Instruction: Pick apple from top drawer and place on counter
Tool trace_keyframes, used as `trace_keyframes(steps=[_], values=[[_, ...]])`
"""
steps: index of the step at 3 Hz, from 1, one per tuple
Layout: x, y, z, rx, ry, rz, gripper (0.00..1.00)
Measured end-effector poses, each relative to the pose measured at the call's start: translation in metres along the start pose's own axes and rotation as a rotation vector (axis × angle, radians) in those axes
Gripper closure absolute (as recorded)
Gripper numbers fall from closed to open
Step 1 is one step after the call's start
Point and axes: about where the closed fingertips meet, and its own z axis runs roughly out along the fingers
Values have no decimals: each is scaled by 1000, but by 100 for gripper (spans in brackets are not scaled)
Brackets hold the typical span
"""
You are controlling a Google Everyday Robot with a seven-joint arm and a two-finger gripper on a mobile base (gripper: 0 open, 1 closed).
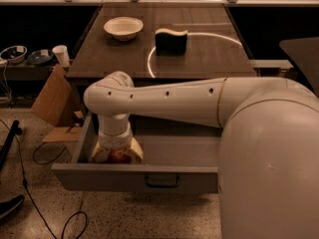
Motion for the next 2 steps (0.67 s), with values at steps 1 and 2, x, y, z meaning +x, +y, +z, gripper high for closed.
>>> trace_keyframes(steps=[1,2], values=[[-1,10,-11,45,35,21,49],[-7,34,-40,75,101,84,73]])
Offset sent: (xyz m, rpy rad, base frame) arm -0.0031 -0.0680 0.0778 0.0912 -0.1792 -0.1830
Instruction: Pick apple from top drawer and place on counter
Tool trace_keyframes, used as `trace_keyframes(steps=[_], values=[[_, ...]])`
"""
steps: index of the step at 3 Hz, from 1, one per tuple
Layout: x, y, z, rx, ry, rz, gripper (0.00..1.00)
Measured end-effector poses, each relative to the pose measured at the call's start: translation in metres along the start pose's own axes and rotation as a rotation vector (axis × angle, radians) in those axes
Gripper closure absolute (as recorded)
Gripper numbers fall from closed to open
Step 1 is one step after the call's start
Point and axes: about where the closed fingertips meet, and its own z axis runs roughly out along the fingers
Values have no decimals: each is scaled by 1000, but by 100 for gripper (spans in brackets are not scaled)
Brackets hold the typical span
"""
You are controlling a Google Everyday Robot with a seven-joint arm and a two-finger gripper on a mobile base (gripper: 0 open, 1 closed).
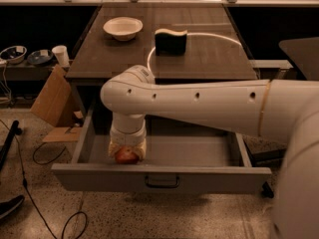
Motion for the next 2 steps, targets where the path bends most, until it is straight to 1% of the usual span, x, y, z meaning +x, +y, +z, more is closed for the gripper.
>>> trace_keyframes(steps=[1,2], values=[[8,12,-42,8,87,82,96],[26,9,-90,6,180,178,100]])
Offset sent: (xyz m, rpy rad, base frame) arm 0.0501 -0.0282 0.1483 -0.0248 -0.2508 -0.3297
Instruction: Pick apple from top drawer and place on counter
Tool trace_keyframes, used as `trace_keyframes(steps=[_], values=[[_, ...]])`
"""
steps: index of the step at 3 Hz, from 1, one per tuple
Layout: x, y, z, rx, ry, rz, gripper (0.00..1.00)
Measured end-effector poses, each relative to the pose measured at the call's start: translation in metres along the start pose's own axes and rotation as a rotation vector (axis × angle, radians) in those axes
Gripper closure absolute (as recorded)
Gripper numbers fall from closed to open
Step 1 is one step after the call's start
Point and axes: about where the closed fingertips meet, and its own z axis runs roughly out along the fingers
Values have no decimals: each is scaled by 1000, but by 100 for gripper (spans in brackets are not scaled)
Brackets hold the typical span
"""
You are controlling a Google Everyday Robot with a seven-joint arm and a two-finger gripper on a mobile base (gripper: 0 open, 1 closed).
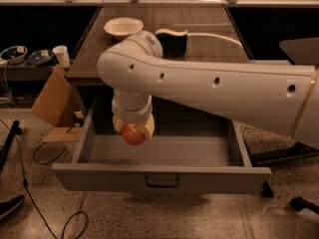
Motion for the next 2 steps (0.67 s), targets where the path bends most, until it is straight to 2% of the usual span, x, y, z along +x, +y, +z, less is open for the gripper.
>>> trace_keyframes(steps=[2], values=[[45,-33,-95,-10,153,58,100]])
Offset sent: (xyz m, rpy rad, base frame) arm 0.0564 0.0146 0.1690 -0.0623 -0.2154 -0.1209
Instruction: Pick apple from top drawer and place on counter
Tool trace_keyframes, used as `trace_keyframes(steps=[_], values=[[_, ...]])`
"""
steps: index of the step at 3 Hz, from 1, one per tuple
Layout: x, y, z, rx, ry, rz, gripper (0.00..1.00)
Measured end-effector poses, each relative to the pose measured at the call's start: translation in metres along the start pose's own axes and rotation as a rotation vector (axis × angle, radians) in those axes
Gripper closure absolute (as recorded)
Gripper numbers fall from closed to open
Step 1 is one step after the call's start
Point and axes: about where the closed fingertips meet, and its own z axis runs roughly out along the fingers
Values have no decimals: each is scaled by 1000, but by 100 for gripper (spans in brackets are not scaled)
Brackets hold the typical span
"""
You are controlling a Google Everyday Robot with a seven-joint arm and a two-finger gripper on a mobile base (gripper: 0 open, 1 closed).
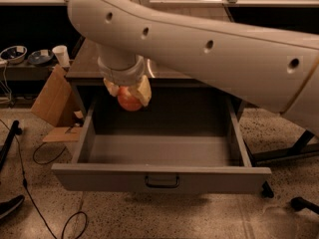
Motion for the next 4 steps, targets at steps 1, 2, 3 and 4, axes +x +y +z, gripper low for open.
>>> trace_keyframes(steps=[1,2,3,4], values=[[15,-14,-36,2,58,12,100],[29,-40,-47,15,73,-14,100],[40,-54,-40,31,58,-25,100],[73,-73,-17,48,70,30,100]])
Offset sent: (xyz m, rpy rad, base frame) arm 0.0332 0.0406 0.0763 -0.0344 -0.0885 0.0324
